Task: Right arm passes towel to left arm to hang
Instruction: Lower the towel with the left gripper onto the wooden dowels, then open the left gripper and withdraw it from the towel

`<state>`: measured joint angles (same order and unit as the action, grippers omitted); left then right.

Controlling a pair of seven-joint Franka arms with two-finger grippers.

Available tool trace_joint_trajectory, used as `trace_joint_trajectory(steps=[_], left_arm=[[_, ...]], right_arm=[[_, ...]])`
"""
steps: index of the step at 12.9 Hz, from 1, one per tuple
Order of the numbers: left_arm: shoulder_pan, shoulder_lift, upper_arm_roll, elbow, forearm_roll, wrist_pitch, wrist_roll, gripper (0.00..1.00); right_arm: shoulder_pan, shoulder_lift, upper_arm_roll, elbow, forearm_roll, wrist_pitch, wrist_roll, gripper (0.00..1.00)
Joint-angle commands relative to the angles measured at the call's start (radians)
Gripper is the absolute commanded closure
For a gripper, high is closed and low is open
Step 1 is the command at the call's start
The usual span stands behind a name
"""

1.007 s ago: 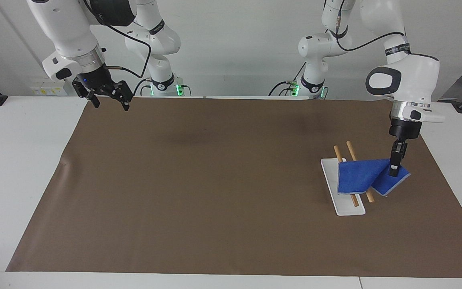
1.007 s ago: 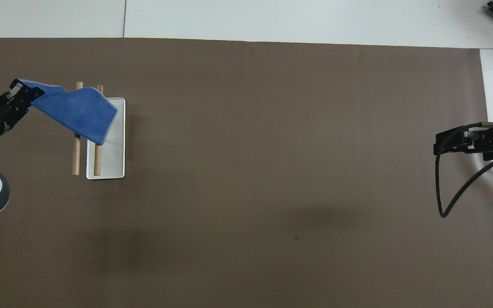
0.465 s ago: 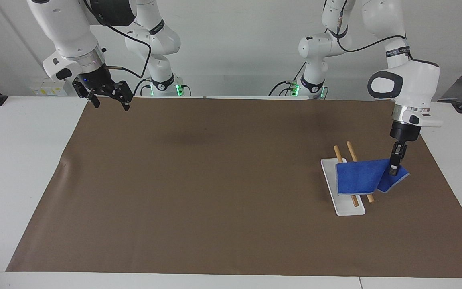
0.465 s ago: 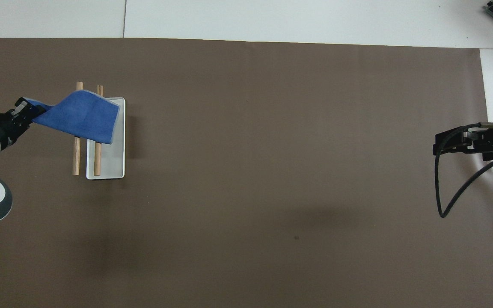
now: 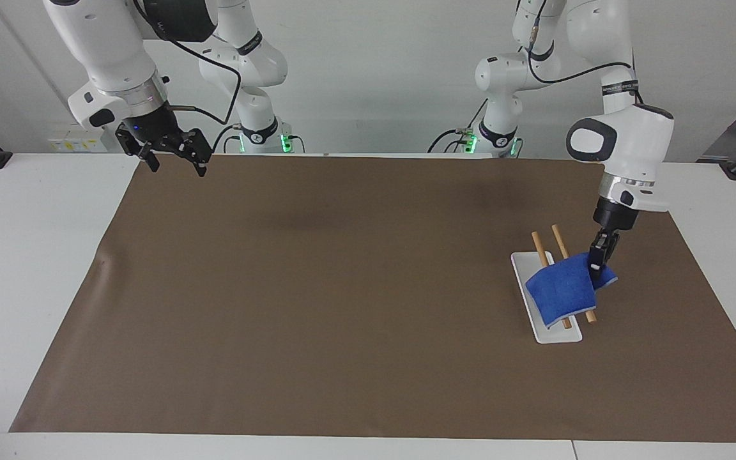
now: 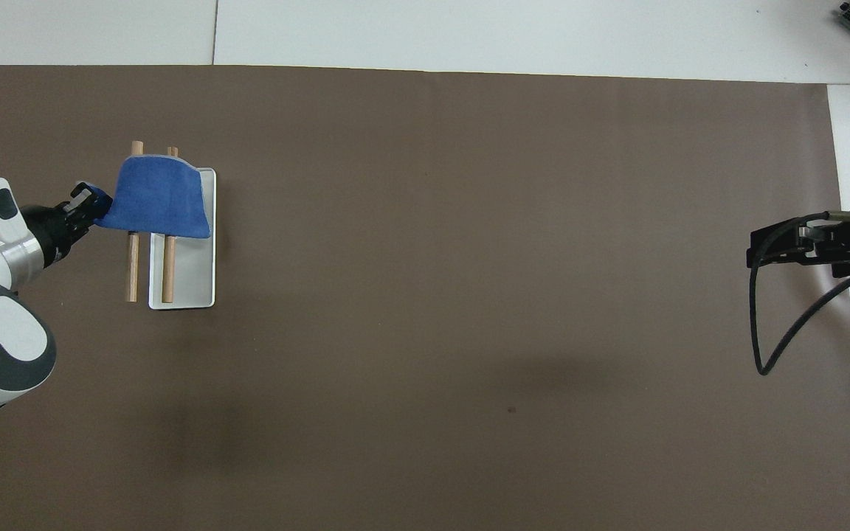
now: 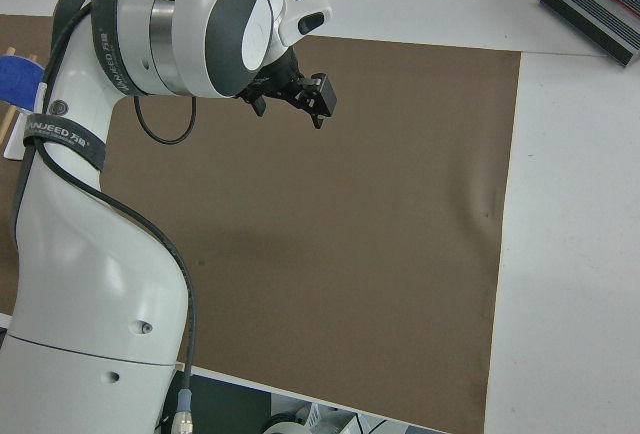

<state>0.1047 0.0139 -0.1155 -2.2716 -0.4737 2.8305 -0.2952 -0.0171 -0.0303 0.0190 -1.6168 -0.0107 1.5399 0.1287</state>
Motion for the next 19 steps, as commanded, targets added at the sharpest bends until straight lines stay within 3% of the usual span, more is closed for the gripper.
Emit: trace_joint_trajectory(steps=[1, 2, 7, 10, 12, 13, 15, 17, 19], left_arm=[[-0.011, -0.022, 0.011, -0.026, 0.010, 0.003, 0.008, 1.00], [-0.010, -0.022, 0.011, -0.026, 0.010, -0.003, 0.008, 1.00], [0.010, -0.023, 0.014, -0.029, 0.012, -0.057, 0.080, 0.56], [0.055, -0.028, 0.020, -0.031, 0.012, -0.127, 0.244, 0.47], [0.090, -0.028, 0.022, -0.019, 0.058, -0.186, 0.319, 0.46], [0.131, -0.028, 0.020, 0.015, 0.173, -0.245, 0.326, 0.47], [0.165, -0.006, 0.020, 0.166, 0.398, -0.491, 0.326, 0.48], [0.174, 0.024, 0.022, 0.347, 0.443, -0.706, 0.326, 0.48], [0.178, 0.021, 0.022, 0.456, 0.452, -0.846, 0.326, 0.48]], right_arm=[[-0.006, -0.023, 0.001, -0.028, 0.005, 0.011, -0.024, 0.00], [-0.006, -0.023, 0.002, -0.028, 0.005, 0.011, -0.024, 0.00], [-0.006, -0.023, 0.002, -0.028, 0.005, 0.011, -0.024, 0.00], [-0.006, -0.023, 0.001, -0.028, 0.005, 0.011, -0.024, 0.00], [-0.006, -0.023, 0.001, -0.028, 0.005, 0.011, -0.024, 0.00], [-0.006, -0.023, 0.002, -0.028, 0.005, 0.011, -0.024, 0.00], [-0.006, -0.023, 0.002, -0.028, 0.005, 0.011, -0.026, 0.00], [-0.007, -0.023, 0.001, -0.025, 0.005, 0.020, -0.027, 0.00], [-0.007, -0.023, 0.001, -0.026, 0.005, 0.014, -0.026, 0.00]])
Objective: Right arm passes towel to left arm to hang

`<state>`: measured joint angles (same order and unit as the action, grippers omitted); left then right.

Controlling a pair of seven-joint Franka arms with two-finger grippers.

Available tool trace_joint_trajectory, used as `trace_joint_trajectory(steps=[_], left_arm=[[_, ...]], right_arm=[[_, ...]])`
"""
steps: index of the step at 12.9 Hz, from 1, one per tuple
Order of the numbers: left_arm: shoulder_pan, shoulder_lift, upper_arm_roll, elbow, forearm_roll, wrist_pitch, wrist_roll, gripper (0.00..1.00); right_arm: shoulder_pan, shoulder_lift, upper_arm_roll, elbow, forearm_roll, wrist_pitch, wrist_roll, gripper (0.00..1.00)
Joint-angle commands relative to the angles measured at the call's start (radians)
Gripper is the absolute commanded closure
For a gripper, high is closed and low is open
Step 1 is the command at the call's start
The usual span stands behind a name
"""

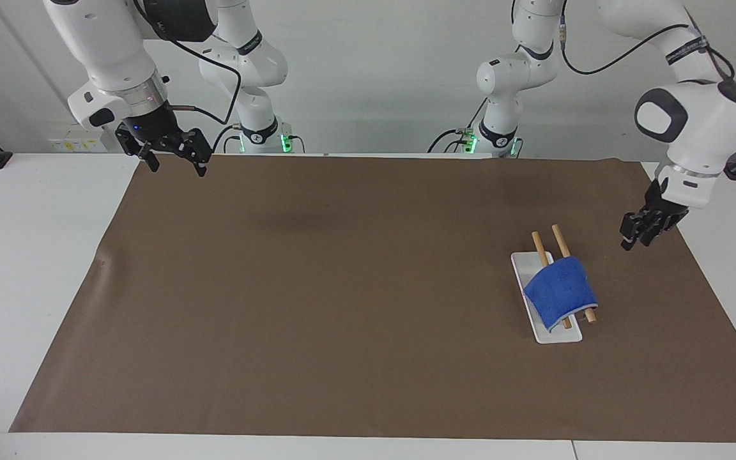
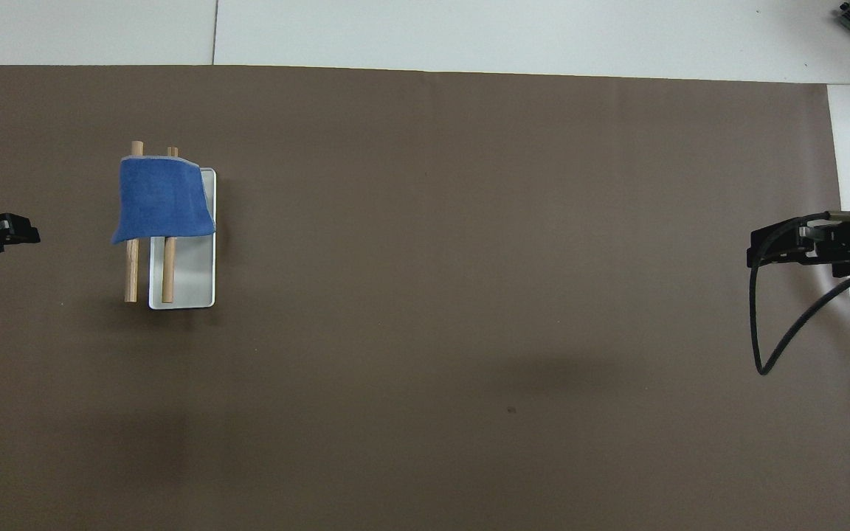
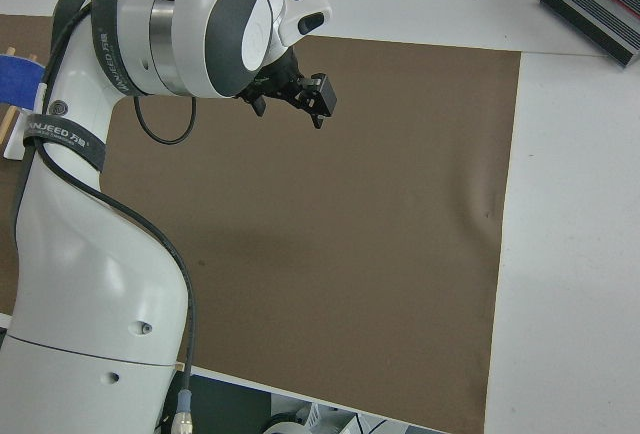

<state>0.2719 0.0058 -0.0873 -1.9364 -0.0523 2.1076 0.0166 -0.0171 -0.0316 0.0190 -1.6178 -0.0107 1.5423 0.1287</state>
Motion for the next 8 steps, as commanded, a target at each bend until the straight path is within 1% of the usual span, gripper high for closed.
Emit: trace_joint_trajectory(steps=[1, 4, 5, 7, 8], left_arm=[[0.009, 0.020, -0.006, 0.163, 0.048, -0.188, 0.014, 0.48], [-0.013, 0.016, -0.022, 0.311, 0.071, -0.420, 0.006, 0.48], [-0.028, 0.007, -0.028, 0.338, 0.071, -0.470, 0.003, 0.48], [-0.081, -0.026, -0.032, 0.343, 0.071, -0.520, -0.021, 0.48], [-0.115, -0.029, -0.032, 0.343, 0.071, -0.540, -0.044, 0.47]], right_arm=[[-0.007, -0.022, 0.001, -0.025, 0.005, 0.009, -0.027, 0.00], [-0.007, -0.022, 0.001, -0.025, 0.005, 0.009, -0.026, 0.00], [-0.007, -0.022, 0.001, -0.025, 0.005, 0.009, -0.024, 0.00], [-0.007, -0.022, 0.001, -0.025, 0.005, 0.009, -0.023, 0.00], [-0.007, -0.022, 0.001, -0.025, 0.005, 0.009, -0.026, 0.00]])
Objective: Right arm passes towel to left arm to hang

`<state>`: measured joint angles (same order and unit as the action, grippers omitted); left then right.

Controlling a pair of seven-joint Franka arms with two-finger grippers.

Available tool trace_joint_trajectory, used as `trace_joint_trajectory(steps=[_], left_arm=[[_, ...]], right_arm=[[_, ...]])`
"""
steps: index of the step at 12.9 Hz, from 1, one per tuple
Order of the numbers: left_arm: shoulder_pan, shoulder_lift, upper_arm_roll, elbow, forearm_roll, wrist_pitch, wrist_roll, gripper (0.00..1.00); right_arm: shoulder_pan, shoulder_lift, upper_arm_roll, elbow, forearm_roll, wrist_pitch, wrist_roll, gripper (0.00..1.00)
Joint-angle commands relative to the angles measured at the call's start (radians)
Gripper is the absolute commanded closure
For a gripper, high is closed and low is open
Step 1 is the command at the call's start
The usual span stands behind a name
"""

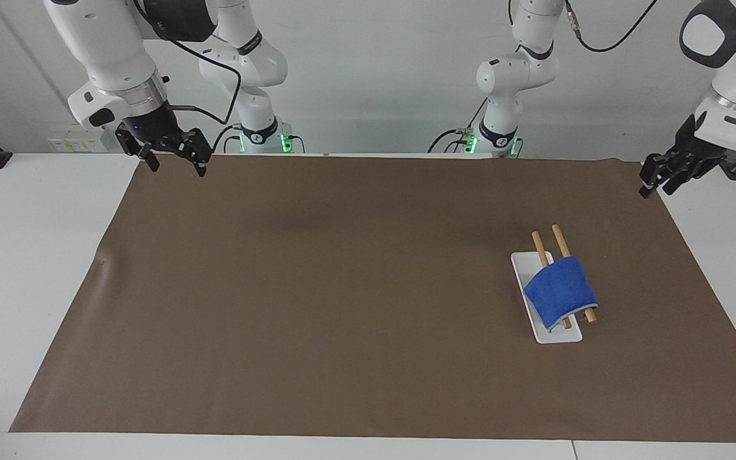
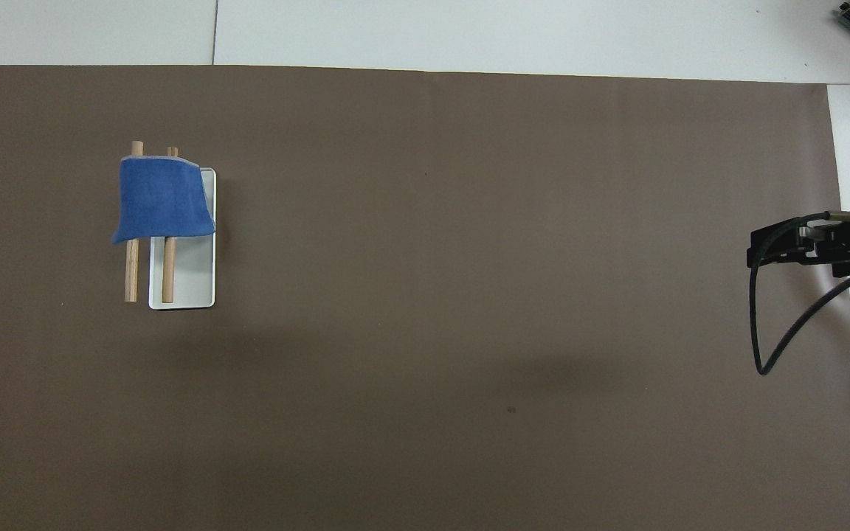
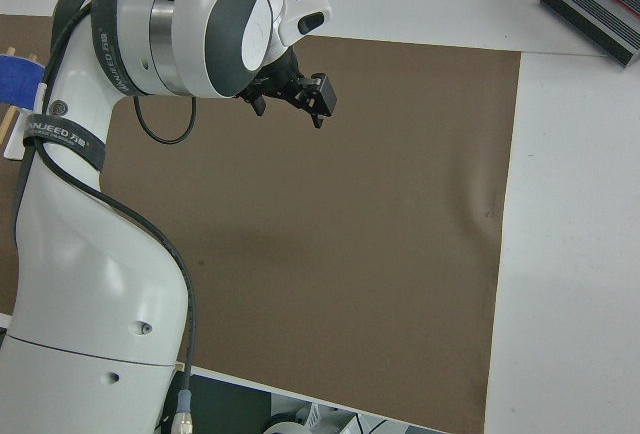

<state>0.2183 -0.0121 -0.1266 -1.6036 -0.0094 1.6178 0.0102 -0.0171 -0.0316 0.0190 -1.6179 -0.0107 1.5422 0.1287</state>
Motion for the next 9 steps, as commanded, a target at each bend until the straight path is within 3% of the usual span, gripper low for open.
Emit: trace_joint_trajectory(steps=[1, 3, 4, 5, 9], left_arm=[[-0.085, -0.015, 0.007, 0.010, 0.028, -0.055, -0.054, 0.44], [-0.115, -0.032, -0.002, -0.007, 0.026, -0.046, -0.055, 0.36], [-0.117, -0.040, -0.005, -0.025, 0.026, -0.042, -0.050, 0.24], [-0.117, -0.045, -0.005, -0.030, 0.026, -0.042, -0.044, 0.03], [-0.117, -0.045, -0.008, -0.029, 0.019, -0.039, -0.050, 0.00]], right_arm=[[-0.009, -0.022, 0.001, -0.025, 0.005, 0.010, -0.026, 0.00], [-0.012, -0.022, -0.001, -0.025, 0.005, 0.010, -0.026, 0.00], [-0.021, -0.022, -0.001, -0.025, 0.005, 0.010, -0.026, 0.00], [-0.024, -0.022, -0.001, -0.025, 0.005, 0.010, -0.026, 0.00], [-0.043, -0.022, -0.001, -0.025, 0.005, 0.016, -0.020, 0.00]])
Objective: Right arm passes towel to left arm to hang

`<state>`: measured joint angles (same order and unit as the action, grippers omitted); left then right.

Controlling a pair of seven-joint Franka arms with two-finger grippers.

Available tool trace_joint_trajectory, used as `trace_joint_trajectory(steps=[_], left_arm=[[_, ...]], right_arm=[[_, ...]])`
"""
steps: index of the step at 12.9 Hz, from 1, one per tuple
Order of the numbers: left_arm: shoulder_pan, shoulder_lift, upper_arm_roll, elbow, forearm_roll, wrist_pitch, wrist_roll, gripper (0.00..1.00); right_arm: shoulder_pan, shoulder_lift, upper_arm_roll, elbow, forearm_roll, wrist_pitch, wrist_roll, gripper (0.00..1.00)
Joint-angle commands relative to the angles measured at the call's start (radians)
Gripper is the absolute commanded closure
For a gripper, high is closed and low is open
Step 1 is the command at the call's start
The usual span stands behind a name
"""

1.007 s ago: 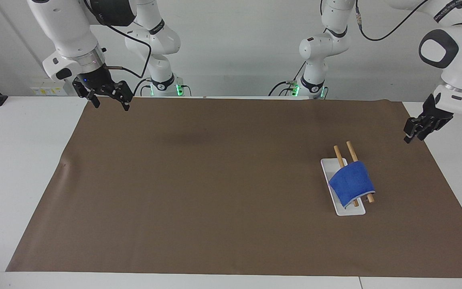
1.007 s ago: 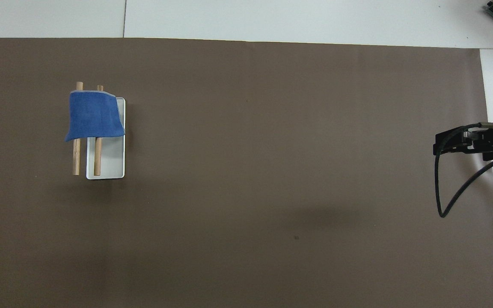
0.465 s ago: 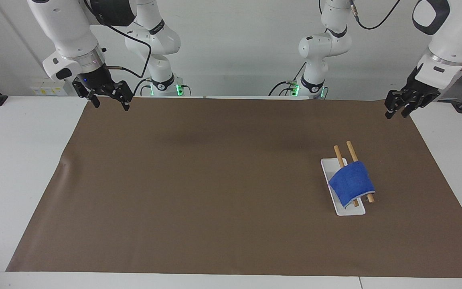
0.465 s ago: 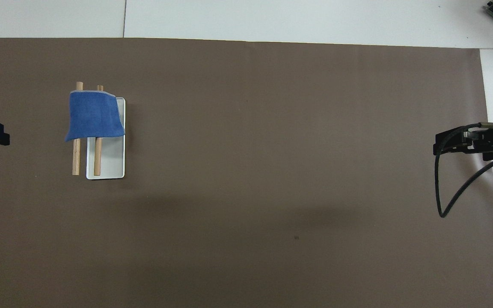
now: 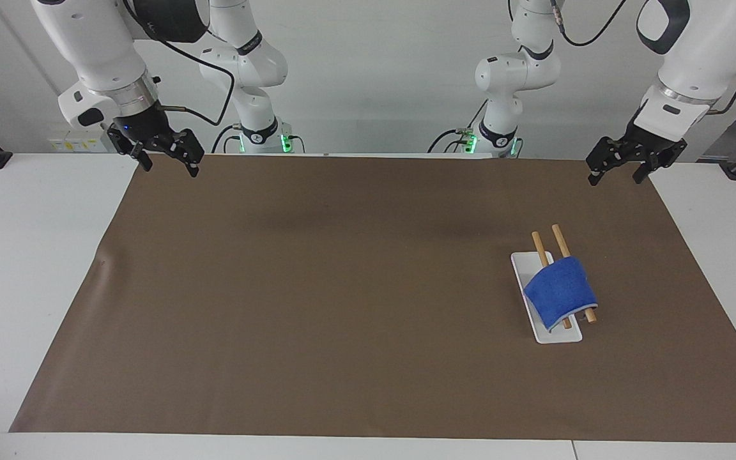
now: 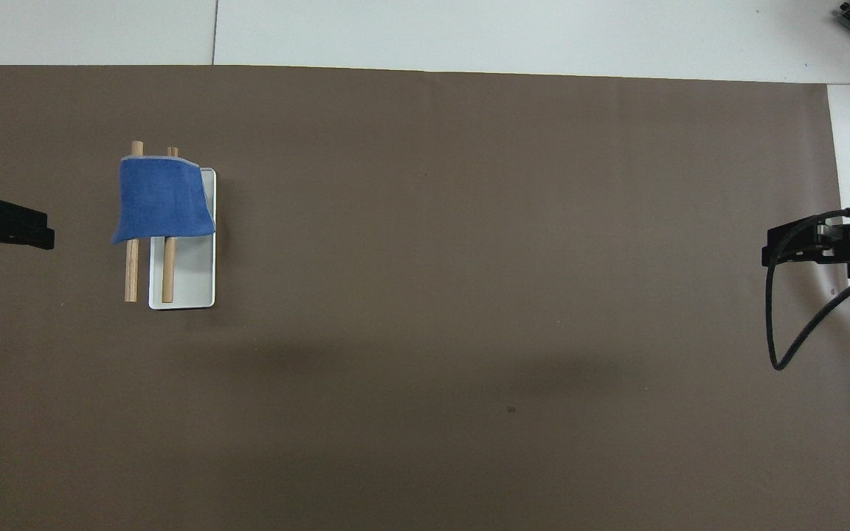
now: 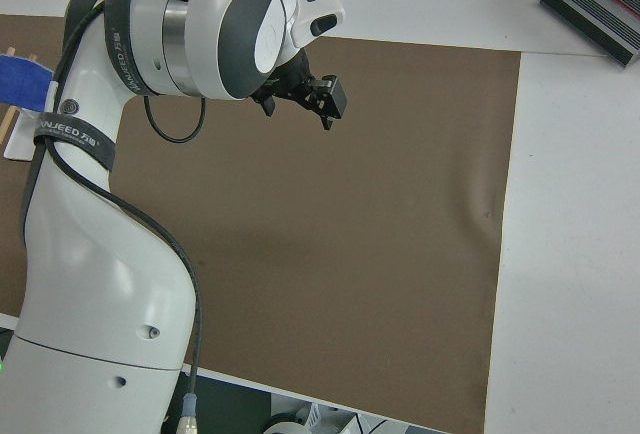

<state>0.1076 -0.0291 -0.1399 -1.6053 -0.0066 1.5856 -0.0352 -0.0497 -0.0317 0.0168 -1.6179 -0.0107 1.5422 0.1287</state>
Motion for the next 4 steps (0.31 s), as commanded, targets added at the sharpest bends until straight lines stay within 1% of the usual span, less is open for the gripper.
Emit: trace_joint_trajectory(steps=[1, 4], left_arm=[[0.004, -0.029, 0.005, -0.025, 0.016, -0.007, 0.003, 0.00], [0.001, -0.031, 0.005, -0.027, 0.016, -0.012, 0.009, 0.00]], right_arm=[[-0.010, -0.022, 0.000, -0.025, 0.005, 0.018, -0.020, 0.00], [-0.010, -0.022, 0.002, -0.027, 0.005, 0.018, -0.020, 0.00]])
